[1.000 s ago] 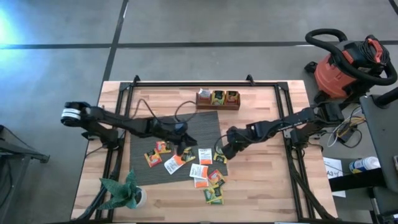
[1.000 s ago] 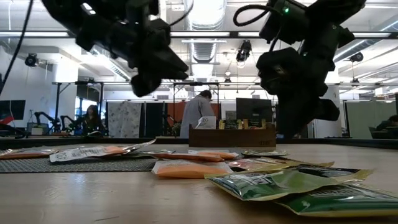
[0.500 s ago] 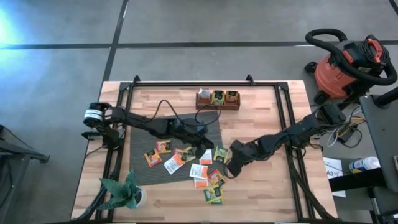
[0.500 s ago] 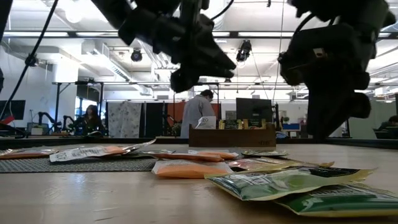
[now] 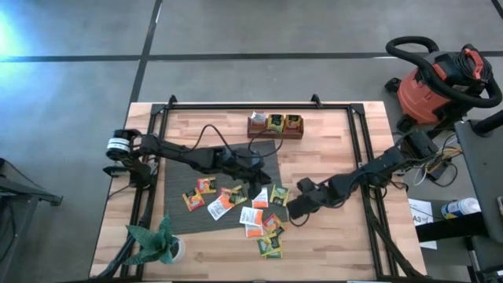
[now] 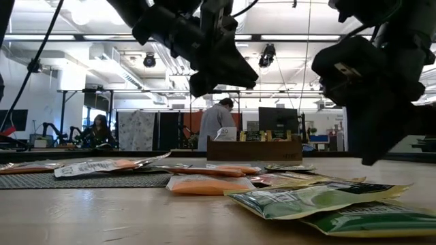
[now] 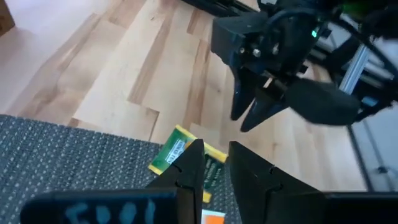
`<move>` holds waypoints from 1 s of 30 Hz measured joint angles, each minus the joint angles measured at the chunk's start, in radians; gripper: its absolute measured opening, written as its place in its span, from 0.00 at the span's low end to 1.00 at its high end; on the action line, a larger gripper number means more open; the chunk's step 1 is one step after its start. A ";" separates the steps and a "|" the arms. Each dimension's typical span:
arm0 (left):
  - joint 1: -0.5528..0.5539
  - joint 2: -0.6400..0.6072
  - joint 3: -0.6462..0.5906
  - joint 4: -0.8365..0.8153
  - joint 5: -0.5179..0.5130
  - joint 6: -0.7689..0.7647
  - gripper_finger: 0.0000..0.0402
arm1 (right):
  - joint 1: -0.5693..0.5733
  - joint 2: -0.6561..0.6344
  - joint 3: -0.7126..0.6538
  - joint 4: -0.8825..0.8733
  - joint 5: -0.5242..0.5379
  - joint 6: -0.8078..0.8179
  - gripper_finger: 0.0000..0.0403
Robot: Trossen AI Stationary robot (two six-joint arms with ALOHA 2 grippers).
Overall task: Pick & Place Tea
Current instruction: Put the yellow tea bag into the middle section of the wooden organizer
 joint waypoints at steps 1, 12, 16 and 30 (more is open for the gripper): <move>0.000 0.006 0.000 0.001 0.000 0.025 0.17 | 0.000 0.000 -0.006 0.013 -0.015 0.002 0.29; 0.000 0.118 0.000 0.072 0.011 0.162 0.17 | 0.009 0.000 -0.020 0.171 -0.018 0.007 0.29; 0.000 0.169 0.000 0.151 0.034 0.193 0.17 | 0.012 0.011 -0.021 0.169 -0.001 0.023 0.29; 0.015 0.308 -0.001 0.206 0.082 0.208 0.17 | 0.006 0.076 -0.022 0.222 0.144 0.108 0.29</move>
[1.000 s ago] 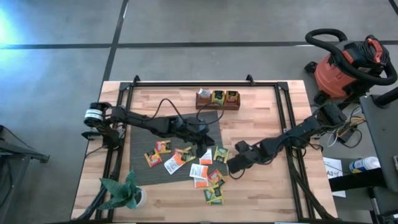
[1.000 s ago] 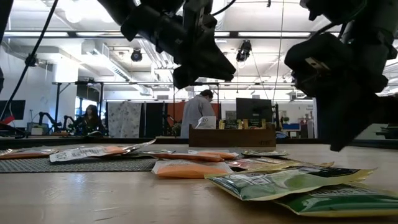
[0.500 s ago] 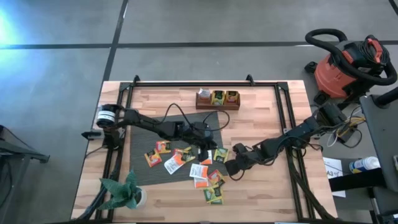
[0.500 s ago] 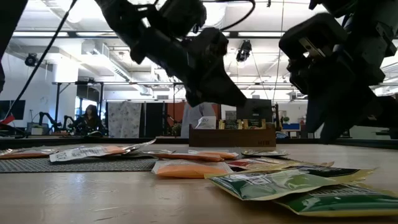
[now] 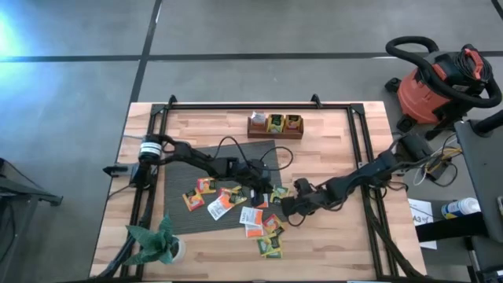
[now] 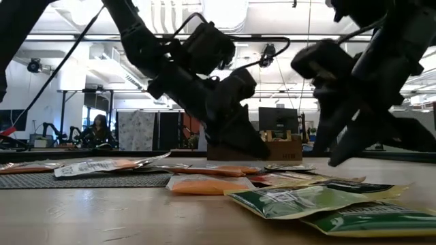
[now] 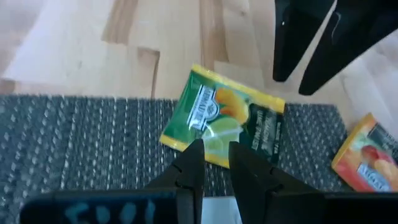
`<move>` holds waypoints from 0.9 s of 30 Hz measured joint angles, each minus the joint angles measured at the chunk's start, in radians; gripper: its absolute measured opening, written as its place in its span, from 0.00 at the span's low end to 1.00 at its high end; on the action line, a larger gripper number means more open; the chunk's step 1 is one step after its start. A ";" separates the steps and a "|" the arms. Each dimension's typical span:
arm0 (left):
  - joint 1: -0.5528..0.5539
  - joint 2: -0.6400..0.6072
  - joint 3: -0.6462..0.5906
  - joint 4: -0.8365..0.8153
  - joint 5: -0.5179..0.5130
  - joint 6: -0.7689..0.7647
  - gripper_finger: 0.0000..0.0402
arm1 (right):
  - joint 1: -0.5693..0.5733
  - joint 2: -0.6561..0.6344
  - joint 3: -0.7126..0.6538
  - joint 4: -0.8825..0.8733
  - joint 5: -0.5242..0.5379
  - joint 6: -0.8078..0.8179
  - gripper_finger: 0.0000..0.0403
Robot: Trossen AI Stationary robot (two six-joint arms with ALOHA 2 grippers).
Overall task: Pick & Place Tea
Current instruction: Put the yellow tea bag into the middle section of the wooden organizer
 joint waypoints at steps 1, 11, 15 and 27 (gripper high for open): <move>0.000 0.006 0.000 -0.003 0.001 0.000 0.17 | -0.002 0.010 0.000 -0.002 -0.002 0.002 0.29; 0.005 0.016 0.000 -0.013 0.052 0.031 0.17 | -0.040 0.059 0.001 0.063 -0.007 0.037 0.29; 0.003 0.016 0.000 -0.014 0.062 0.031 0.17 | -0.060 0.061 0.001 0.076 0.007 0.039 0.29; 0.004 0.016 0.000 -0.013 0.082 0.030 0.17 | -0.127 0.063 -0.002 0.081 0.121 -0.054 0.20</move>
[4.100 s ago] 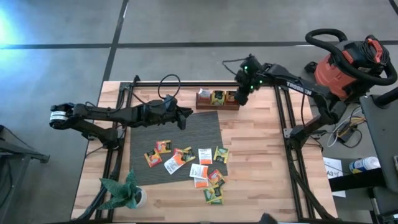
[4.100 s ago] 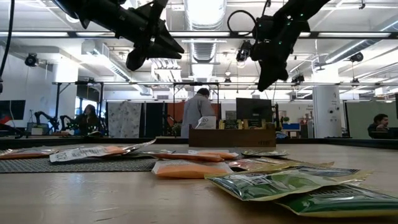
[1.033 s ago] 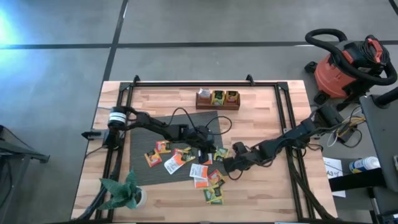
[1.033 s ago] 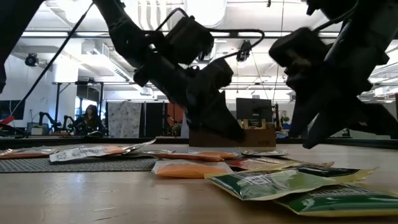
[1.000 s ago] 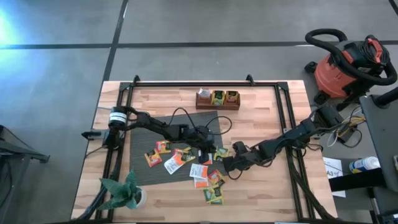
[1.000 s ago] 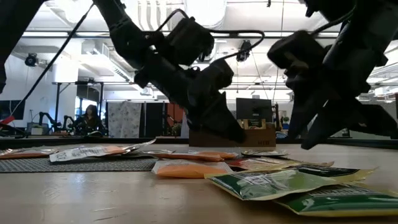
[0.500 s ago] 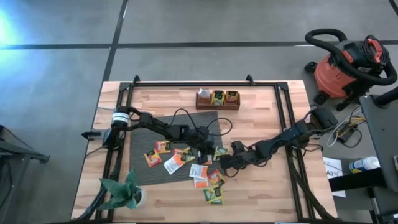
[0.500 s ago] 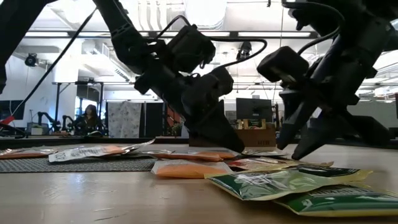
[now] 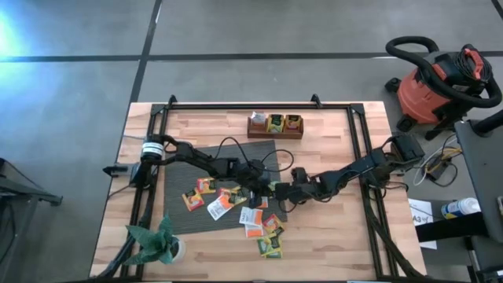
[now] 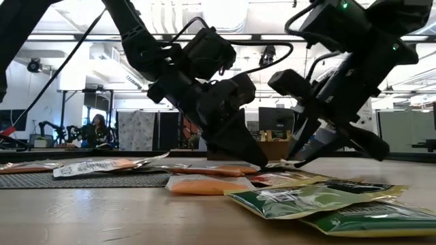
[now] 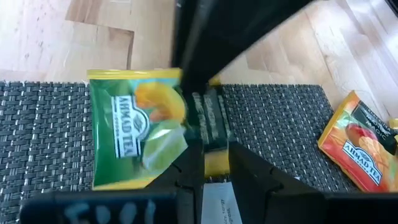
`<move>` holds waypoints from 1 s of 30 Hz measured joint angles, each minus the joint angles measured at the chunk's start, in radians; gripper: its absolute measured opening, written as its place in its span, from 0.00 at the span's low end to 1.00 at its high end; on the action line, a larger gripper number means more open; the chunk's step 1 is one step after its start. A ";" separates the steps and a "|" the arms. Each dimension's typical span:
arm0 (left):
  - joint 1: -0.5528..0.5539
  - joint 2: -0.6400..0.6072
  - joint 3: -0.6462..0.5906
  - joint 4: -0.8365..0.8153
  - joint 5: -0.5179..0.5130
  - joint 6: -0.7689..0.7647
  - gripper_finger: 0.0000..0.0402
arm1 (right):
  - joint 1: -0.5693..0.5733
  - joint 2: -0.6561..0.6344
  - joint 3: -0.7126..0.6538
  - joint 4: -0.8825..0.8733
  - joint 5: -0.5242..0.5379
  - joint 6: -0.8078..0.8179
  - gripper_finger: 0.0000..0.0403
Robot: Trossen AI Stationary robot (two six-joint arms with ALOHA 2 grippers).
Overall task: Pick & Place Tea
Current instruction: Put the yellow tea bag into the middle section of the wooden organizer
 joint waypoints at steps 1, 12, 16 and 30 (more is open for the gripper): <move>0.000 0.000 0.000 0.000 0.000 0.000 0.17 | -0.004 0.000 0.000 0.015 -0.011 -0.029 0.18; 0.003 -0.003 0.003 0.000 -0.028 -0.001 0.17 | -0.060 -0.011 0.000 0.114 -0.023 -0.244 0.03; 0.002 -0.019 0.003 -0.004 -0.049 -0.012 0.17 | -0.081 -0.036 0.000 0.100 -0.023 -0.342 0.02; 0.008 -0.207 -0.019 -0.004 -0.283 -0.183 0.17 | -0.184 -0.283 0.002 -0.173 -0.363 -0.926 0.02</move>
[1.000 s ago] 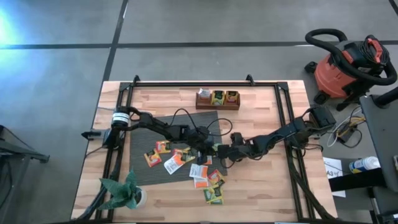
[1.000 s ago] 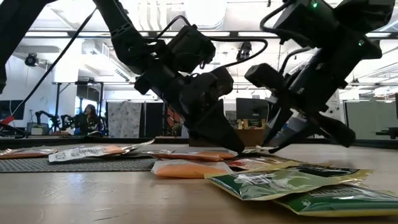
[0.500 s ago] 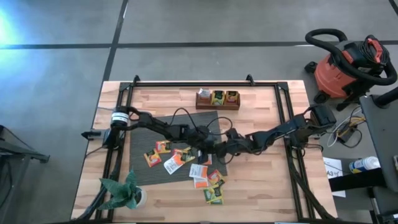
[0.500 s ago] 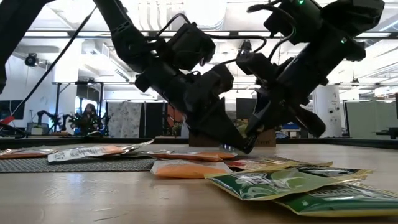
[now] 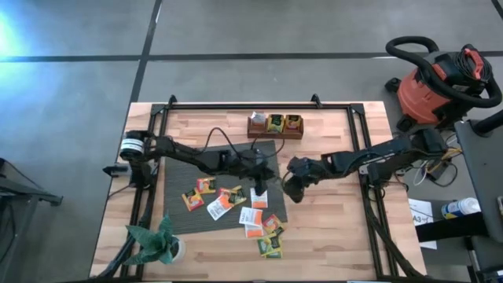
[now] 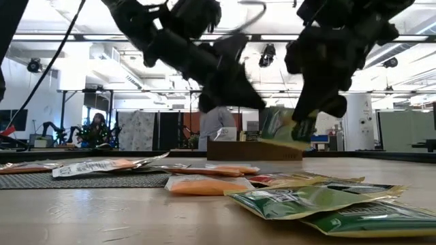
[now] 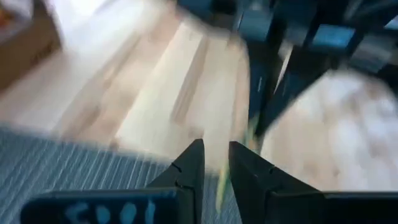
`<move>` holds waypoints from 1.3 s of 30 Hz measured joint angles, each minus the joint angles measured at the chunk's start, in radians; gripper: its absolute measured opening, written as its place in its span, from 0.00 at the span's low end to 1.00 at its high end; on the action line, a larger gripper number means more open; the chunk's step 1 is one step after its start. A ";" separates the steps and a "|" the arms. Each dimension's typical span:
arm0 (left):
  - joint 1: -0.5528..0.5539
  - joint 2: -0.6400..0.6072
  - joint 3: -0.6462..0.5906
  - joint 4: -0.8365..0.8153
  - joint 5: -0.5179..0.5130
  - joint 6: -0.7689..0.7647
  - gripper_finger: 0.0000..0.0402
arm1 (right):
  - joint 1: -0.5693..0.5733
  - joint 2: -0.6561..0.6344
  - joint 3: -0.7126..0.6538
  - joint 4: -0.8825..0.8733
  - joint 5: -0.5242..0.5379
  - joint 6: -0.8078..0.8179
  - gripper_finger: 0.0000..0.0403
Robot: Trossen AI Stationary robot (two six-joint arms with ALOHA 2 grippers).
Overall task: Pick & Place Tea
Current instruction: Put the yellow tea bag into the middle section of the wooden organizer
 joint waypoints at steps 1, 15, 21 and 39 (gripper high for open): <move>0.004 -0.005 0.004 0.014 0.002 0.004 0.17 | 0.000 -0.013 0.000 -0.008 -0.023 -0.014 0.02; 0.016 0.000 0.090 0.092 0.103 -0.071 0.17 | -0.007 -0.047 0.062 -0.027 -0.077 -0.021 0.02; 0.012 0.002 0.093 0.048 0.103 -0.082 0.17 | -0.008 -0.051 0.084 -0.027 -0.078 -0.024 0.02; -0.028 0.003 0.092 -0.079 0.092 -0.059 0.17 | -0.006 -0.131 0.088 -0.044 -0.039 0.004 0.02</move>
